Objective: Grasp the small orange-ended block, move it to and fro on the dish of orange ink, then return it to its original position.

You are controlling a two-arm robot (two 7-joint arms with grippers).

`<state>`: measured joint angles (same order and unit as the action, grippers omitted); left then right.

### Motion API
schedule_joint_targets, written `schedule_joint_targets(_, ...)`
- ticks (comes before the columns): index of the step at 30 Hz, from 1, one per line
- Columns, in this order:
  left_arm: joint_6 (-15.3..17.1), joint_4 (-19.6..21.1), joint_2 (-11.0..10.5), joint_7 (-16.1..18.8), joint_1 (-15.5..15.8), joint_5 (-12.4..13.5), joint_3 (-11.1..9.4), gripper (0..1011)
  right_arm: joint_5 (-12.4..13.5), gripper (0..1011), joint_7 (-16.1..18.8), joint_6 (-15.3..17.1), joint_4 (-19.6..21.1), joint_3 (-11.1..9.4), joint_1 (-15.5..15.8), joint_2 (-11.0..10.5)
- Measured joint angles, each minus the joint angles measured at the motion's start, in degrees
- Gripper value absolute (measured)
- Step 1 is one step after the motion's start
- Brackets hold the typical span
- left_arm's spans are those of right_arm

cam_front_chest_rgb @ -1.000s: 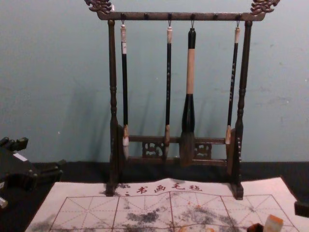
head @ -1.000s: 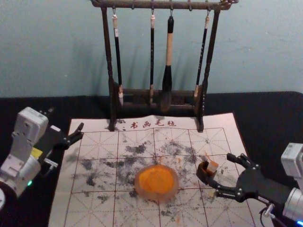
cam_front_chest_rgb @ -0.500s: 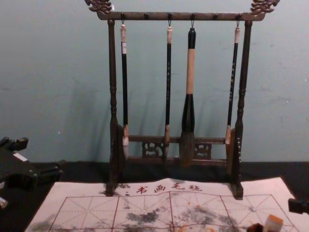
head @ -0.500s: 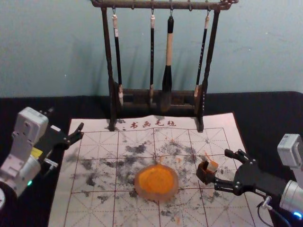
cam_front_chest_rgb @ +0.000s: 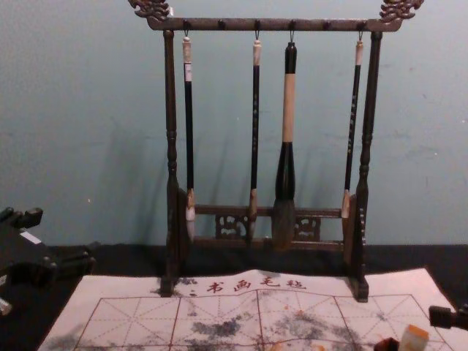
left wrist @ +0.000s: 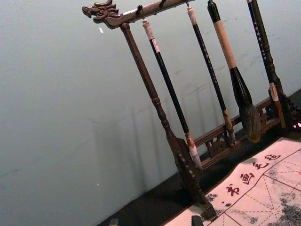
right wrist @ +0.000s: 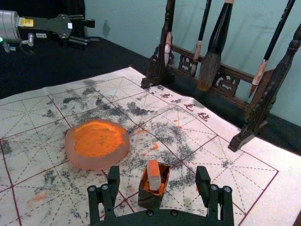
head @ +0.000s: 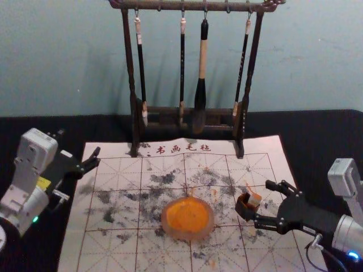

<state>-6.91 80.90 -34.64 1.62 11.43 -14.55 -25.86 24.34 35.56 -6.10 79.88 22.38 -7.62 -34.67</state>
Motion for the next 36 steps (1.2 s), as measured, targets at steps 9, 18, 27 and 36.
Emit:
schedule_joint_targets(9,0.0,0.0,0.0,0.0,0.0,0.0,0.0,1001,0.0,1000,0.11,0.13,-0.03,-0.06,-0.04,0.06)
schedule_joint_targets(18,0.0,0.0,0.0,0.0,0.0,0.0,0.0,1001,-0.01,1000,0.04,0.08,-0.02,-0.05,-0.02,0.03)
schedule_joint_targets(27,0.0,0.0,0.0,0.0,0.0,0.0,0.0,1001,-0.01,873,-0.02,0.04,0.02,0.01,-0.01,-0.01)
schedule_joint_targets(36,0.0,0.0,0.0,0.0,0.0,0.0,0.0,1002,-0.01,592,-0.05,0.01,0.06,0.02,-0.01,-0.03)
